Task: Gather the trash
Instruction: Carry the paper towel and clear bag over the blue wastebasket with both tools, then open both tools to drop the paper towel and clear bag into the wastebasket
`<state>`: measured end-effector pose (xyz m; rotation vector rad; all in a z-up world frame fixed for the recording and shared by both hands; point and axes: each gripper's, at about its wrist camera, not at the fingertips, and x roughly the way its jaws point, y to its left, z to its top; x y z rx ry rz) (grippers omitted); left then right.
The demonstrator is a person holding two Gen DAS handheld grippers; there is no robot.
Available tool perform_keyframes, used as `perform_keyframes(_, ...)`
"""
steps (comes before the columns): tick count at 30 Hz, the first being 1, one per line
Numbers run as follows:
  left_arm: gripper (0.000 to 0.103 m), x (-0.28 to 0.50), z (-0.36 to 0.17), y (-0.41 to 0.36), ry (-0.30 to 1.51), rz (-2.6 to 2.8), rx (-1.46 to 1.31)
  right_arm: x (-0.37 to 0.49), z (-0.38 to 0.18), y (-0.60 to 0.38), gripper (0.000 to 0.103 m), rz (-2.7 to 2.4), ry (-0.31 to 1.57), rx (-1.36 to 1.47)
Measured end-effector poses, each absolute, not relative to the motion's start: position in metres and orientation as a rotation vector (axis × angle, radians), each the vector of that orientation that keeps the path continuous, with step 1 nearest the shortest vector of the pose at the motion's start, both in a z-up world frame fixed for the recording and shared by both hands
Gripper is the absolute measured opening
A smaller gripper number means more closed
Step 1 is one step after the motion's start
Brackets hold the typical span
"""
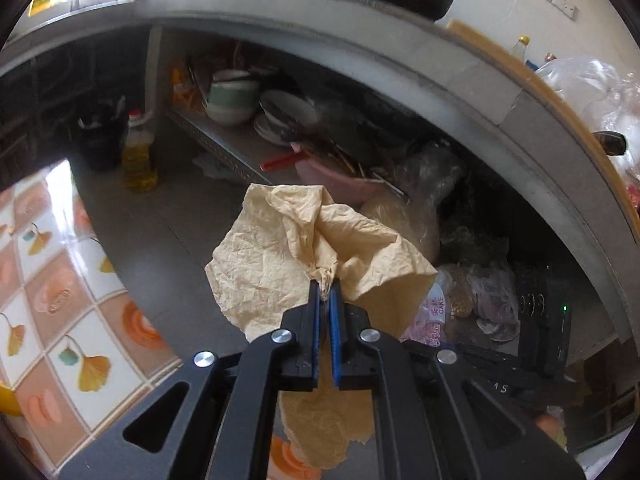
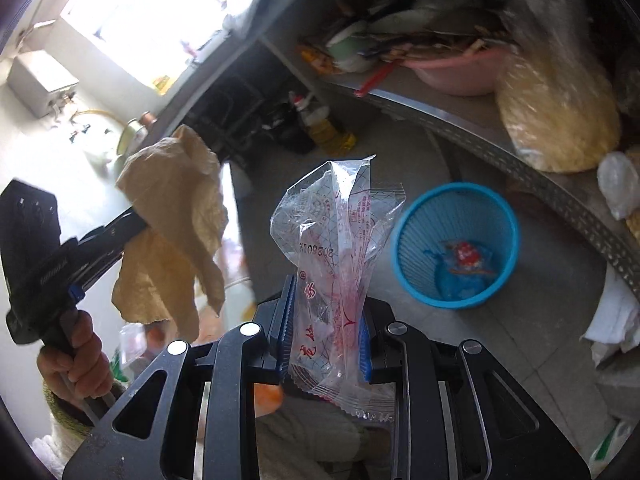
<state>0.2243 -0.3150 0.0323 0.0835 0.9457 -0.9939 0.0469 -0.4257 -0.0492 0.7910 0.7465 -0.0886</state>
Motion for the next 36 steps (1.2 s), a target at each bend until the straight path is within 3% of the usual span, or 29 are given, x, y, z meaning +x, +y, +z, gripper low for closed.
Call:
perform_keyframes(12,0.004,0.301,-0.127,-0.462,1.431,-0.868,0.118,0.069,-0.157,-0.489,0.024,-0.261,0.912,0.945)
perform_keyframes(19,0.006,0.331,-0.195,-0.507,1.488,-0.76,0.169,0.09,-0.194,-0.509,0.024,-0.301,0.953,0.969)
perform_keyframes(22,0.016,0.341,-0.218,-0.515,1.508,-0.734,0.182,0.109,-0.209,-0.514,0.024,-0.296,0.977,0.958)
perform_keyframes(26,0.05,0.348,-0.236,-0.518,1.535,-0.687,0.197,0.131,-0.232,-0.522,0.024,-0.306,1.027,0.947)
perform_keyframes(30,0.051,0.353,-0.237,-0.51,1.547,-0.666,0.167,0.143,-0.248,-0.526,0.024,-0.317,1.071,0.958)
perform_keyframes(36,0.051,0.355,-0.188,-0.498,1.48,-0.708,0.133,0.168,-0.269,-0.526,0.028,-0.317,1.132,0.928)
